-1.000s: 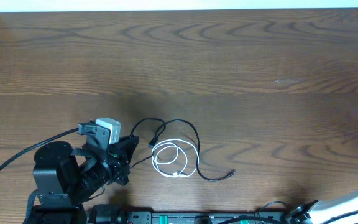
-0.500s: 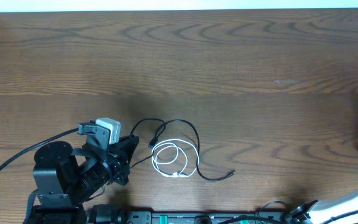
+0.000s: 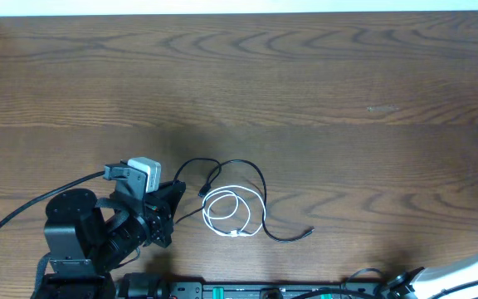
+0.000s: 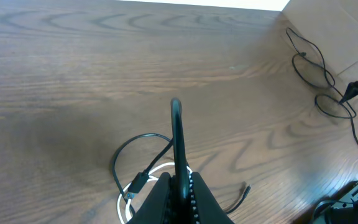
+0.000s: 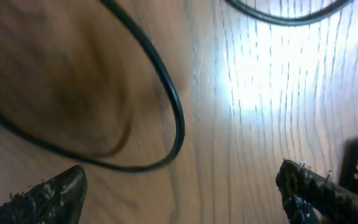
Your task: Untangle cables
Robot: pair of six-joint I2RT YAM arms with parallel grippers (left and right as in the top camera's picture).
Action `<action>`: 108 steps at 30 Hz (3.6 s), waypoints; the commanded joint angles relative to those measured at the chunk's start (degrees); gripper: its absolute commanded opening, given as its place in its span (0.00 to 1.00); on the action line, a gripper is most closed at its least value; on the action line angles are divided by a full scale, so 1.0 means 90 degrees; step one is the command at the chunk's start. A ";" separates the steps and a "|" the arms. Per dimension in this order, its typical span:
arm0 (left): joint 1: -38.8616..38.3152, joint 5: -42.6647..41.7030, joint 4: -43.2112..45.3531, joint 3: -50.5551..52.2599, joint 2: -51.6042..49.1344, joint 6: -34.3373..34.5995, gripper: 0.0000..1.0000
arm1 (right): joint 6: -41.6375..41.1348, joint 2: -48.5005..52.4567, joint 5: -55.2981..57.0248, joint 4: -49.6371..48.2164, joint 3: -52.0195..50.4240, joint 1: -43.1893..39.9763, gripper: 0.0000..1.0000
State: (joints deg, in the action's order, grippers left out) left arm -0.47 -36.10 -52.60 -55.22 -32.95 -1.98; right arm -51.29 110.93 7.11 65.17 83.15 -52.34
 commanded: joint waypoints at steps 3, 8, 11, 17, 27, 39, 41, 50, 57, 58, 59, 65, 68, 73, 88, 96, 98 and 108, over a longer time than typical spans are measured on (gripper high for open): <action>0.0027 -0.0039 -0.0005 -0.0046 0.0010 -0.0114 0.08 | 0.0340 -0.0007 0.0185 -0.0736 -0.0580 0.0015 0.94; 0.0027 -0.0039 -0.0005 -0.0046 0.0010 -0.0114 0.08 | 0.0571 -0.0007 -0.0168 -0.1547 -0.1127 0.0061 0.86; 0.0027 -0.0039 -0.0005 -0.0046 0.0010 -0.0114 0.08 | 0.0573 -0.0007 -0.0478 -0.1785 -0.1229 0.0066 0.57; 0.0027 -0.0039 -0.0007 -0.0046 0.0010 -0.0112 0.08 | 0.0806 -0.0010 -0.2540 -0.2385 -0.0908 0.0063 0.01; 0.0027 -0.0039 -0.0010 -0.0046 0.0010 -0.0112 0.08 | 0.0804 -0.0010 -0.6564 -0.4061 0.1809 0.0068 0.01; 0.0027 -0.0039 -0.0012 -0.0046 0.0010 -0.0112 0.08 | 0.1523 -0.0007 -0.5829 -0.3075 0.3616 0.0092 0.54; 0.0027 -0.0039 -0.0012 -0.0046 0.0010 -0.0112 0.08 | 0.1858 -0.0007 -0.5530 -0.2650 0.3594 0.0126 0.77; 0.0027 -0.0039 -0.0017 -0.0046 0.0010 -0.0112 0.08 | 0.2674 -0.0007 -0.4138 -0.1010 0.3594 0.0520 0.96; 0.0027 -0.0039 -0.0012 -0.0044 0.0010 -0.0112 0.08 | 0.4920 -0.0002 -0.3937 0.0180 0.3587 0.1496 0.97; 0.0027 -0.0039 -0.0015 -0.0046 0.0010 -0.0112 0.08 | 0.5277 -0.0002 -0.3866 0.0267 0.3577 0.1647 0.97; 0.0027 -0.0039 -0.0012 -0.0046 0.0010 -0.0112 0.08 | 0.5510 -0.0002 -0.3708 0.0335 0.3572 0.1800 0.99; 0.0027 -0.0039 -0.0039 -0.0044 0.0010 -0.0112 0.09 | 0.6288 0.0005 -0.2900 0.0505 0.3322 0.2773 0.91; 0.0027 -0.0039 -0.0039 -0.0046 0.0010 -0.0112 0.17 | 0.6581 0.0005 -0.2900 0.0420 0.2992 0.3109 0.80; 0.0027 -0.0039 -0.0180 -0.0046 0.0010 -0.0109 0.40 | 0.7094 0.0010 -0.2914 0.0223 0.2115 0.3616 0.86; 0.0027 0.0971 0.0078 -0.0046 0.0010 0.0491 0.51 | 0.7310 0.0010 -0.3468 0.1207 0.0954 0.6118 0.99; 0.0027 0.2793 0.0097 -0.0061 0.0012 0.1705 0.56 | 0.7376 0.0010 -0.3262 0.1280 0.0950 0.7900 0.99; 0.0027 0.2975 0.0007 -0.0061 0.0012 0.1851 0.58 | 0.7373 0.0010 -0.3043 0.1234 0.0950 0.8325 0.99; 0.0027 0.2970 -0.0396 -0.0058 0.0012 0.1877 0.62 | 0.7373 0.0010 -0.2948 0.0551 0.0481 1.0076 0.99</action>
State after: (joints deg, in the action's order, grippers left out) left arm -0.47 -10.57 -55.75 -55.22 -32.95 13.98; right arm 14.24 110.76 -20.16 72.01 89.56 34.87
